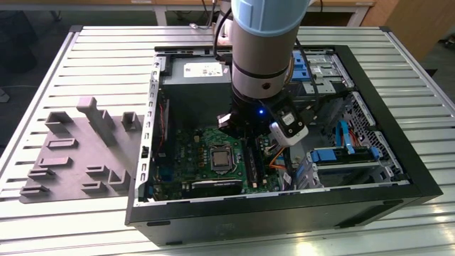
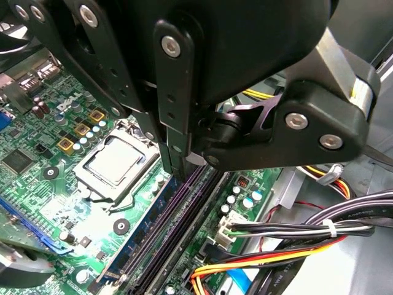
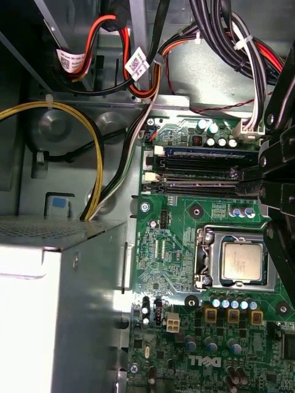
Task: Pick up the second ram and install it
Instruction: 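Insert the second ram into the second slot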
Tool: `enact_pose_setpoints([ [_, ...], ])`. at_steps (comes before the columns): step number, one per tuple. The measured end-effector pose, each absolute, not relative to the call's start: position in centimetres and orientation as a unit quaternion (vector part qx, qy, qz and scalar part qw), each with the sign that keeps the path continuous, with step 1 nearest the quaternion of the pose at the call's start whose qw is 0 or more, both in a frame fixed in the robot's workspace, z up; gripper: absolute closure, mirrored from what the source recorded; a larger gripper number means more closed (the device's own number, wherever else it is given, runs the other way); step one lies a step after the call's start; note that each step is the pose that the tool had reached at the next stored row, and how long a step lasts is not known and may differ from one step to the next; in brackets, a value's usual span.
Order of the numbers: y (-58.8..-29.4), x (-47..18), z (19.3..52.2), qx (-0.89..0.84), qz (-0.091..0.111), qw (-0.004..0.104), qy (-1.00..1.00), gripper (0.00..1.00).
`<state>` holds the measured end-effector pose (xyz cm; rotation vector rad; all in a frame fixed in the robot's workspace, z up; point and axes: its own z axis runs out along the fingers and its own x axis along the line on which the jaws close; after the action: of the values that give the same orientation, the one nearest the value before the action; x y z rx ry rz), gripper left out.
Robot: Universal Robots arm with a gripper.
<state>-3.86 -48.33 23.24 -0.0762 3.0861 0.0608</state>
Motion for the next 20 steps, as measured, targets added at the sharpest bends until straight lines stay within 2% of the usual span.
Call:
enact_pose_setpoints([
  [20, -48.24, -3.99, 22.83, -0.025, 0.02, 0.027, 0.999, 0.89],
])
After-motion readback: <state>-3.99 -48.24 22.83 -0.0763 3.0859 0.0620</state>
